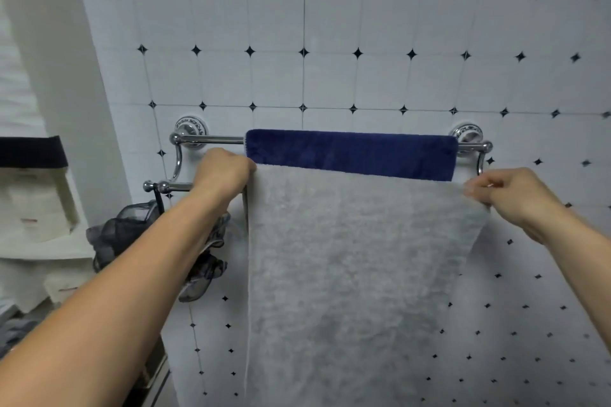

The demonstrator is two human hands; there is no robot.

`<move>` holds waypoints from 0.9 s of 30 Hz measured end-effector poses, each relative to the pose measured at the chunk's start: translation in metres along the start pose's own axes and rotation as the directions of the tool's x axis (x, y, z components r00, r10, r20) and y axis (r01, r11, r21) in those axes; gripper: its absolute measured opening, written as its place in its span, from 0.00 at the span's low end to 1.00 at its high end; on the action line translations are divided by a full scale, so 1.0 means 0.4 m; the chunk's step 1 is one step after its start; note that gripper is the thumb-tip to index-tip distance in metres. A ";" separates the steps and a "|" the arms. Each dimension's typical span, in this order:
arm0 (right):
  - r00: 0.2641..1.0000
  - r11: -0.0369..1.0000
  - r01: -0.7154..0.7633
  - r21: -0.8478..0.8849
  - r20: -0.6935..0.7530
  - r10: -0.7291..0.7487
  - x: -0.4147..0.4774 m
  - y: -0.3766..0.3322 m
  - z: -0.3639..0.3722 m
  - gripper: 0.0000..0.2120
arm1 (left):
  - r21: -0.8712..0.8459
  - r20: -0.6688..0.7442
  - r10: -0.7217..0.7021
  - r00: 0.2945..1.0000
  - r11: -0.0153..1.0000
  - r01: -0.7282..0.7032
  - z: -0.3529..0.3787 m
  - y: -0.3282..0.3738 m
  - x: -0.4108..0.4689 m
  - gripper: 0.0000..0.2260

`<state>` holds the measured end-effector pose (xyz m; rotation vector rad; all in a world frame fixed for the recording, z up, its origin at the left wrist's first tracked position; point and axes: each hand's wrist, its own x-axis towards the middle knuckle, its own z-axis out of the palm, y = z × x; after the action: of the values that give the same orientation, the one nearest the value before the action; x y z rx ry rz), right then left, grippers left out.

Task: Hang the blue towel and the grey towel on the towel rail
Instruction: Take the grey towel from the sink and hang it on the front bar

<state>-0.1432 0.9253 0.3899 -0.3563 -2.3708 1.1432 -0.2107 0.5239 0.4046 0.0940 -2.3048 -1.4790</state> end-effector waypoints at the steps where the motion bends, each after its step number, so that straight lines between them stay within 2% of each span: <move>1: 1.000 1.000 0.003 0.003 -0.019 -0.003 0.005 0.000 -0.004 0.03 | -0.010 -0.014 0.005 1.000 1.000 -0.005 -0.006 -0.002 0.005 0.06; 3: 0.999 1.000 0.011 -0.018 -0.051 -0.012 0.010 0.000 -0.005 0.05 | 0.025 -0.032 0.025 0.999 0.999 -0.025 -0.013 -0.013 0.008 0.06; 6: 0.994 0.994 0.024 -0.103 -0.104 -0.035 0.010 0.007 -0.001 0.08 | 0.197 -0.099 0.079 0.992 0.979 -0.058 -0.016 -0.048 -0.005 0.11; 8: 0.995 0.995 0.003 -0.099 -0.098 -0.013 0.000 0.012 0.009 0.07 | 0.277 -0.120 0.113 0.986 0.958 -0.076 -0.015 -0.060 -0.014 0.09; 12: 0.994 0.985 -0.086 0.150 -0.058 0.095 -0.001 0.013 0.053 0.04 | 0.388 -0.088 0.204 0.975 0.909 -0.155 -0.009 -0.046 -0.025 0.04; 14: 0.987 0.958 -0.136 0.251 -0.051 0.154 0.003 0.012 0.066 0.05 | 0.383 -0.041 0.213 0.976 0.906 -0.181 -0.009 -0.039 -0.028 0.04; 17: 0.980 0.949 -0.144 0.281 -0.094 0.176 0.011 0.000 0.050 0.08 | 0.325 -0.005 0.206 0.979 0.926 -0.193 -0.018 -0.033 -0.030 0.05; 20: 0.973 0.979 -0.092 0.180 -0.191 0.127 0.021 -0.014 0.021 0.08 | 0.287 0.008 0.240 0.971 0.930 -0.232 -0.024 -0.038 -0.029 0.04; 23: 0.977 0.995 -0.081 -0.056 -0.200 0.068 0.017 -0.002 0.009 0.07 | 0.343 0.050 0.293 0.955 0.893 -0.292 -0.027 -0.051 -0.032 0.02; 25: 0.968 0.972 -0.001 -0.237 -0.245 -0.059 0.010 0.004 0.008 0.09 | 0.373 0.064 0.360 0.931 0.857 -0.357 -0.027 -0.054 -0.030 0.03; 27: 0.952 0.915 0.177 -0.362 -0.172 -0.252 -0.001 0.003 0.012 0.15 | 0.388 0.155 0.431 0.889 0.801 -0.456 -0.023 -0.055 -0.028 0.09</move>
<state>-0.1453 0.9227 0.3863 -0.3054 -2.3399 0.5569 -0.2004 0.5093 0.3851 -0.3595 -2.4312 -0.7539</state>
